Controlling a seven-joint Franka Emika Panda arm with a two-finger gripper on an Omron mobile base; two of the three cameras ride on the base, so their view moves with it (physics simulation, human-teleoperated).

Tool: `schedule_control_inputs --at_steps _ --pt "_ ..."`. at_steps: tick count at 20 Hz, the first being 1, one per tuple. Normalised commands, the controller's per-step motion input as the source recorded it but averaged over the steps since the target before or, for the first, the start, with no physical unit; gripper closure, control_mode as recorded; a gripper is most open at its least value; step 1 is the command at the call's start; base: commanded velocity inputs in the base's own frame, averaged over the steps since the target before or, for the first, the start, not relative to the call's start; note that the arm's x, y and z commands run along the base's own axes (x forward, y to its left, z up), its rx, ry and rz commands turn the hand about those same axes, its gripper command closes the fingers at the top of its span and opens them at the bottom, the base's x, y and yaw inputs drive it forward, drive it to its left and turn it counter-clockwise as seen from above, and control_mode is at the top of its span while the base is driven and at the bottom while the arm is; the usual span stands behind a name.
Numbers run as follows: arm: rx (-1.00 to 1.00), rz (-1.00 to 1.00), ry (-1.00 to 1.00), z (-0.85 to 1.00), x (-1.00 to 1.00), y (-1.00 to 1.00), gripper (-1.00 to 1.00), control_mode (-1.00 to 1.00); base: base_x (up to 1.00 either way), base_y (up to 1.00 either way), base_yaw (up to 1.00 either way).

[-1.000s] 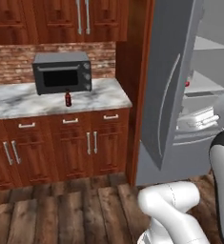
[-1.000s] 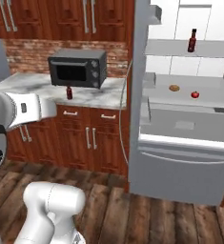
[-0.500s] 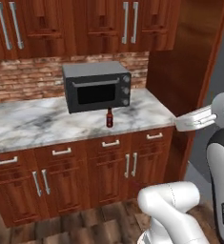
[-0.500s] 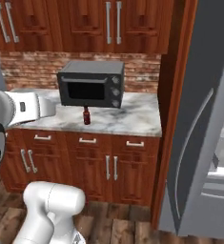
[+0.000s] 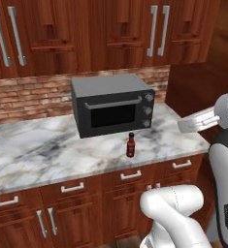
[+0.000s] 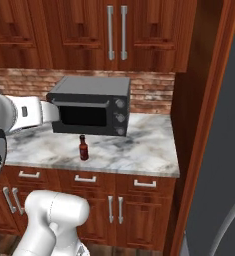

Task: Place the condiment bottle and condiment bottle from the counter to the top shelf of the fridge. If the existing items in the fridge are on the top shelf, move them to other shelves.

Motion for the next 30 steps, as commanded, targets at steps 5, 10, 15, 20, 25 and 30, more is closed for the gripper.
schedule_control_inputs --at_steps 5,10,15,20,25,30 --pt "0.00 0.00 0.00 0.00 0.00 0.00 -1.00 1.00 0.07 0.03 0.00" --pt "-0.03 0.00 0.26 -0.69 0.14 0.00 -1.00 -1.00 0.00 0.00 0.00" --pt "0.00 -0.01 0.30 -0.79 0.32 0.00 -1.00 -1.00 0.00 0.00 0.00" --pt "0.00 -0.06 0.14 -0.60 0.67 0.09 -1.00 -1.00 0.00 0.00 0.00" --pt "0.00 -0.05 0.05 -0.49 0.83 0.33 -1.00 -1.00 0.00 0.00 0.00" --pt "0.00 -0.05 0.03 -0.56 0.69 0.26 -1.00 -1.00 0.00 0.00 0.00"
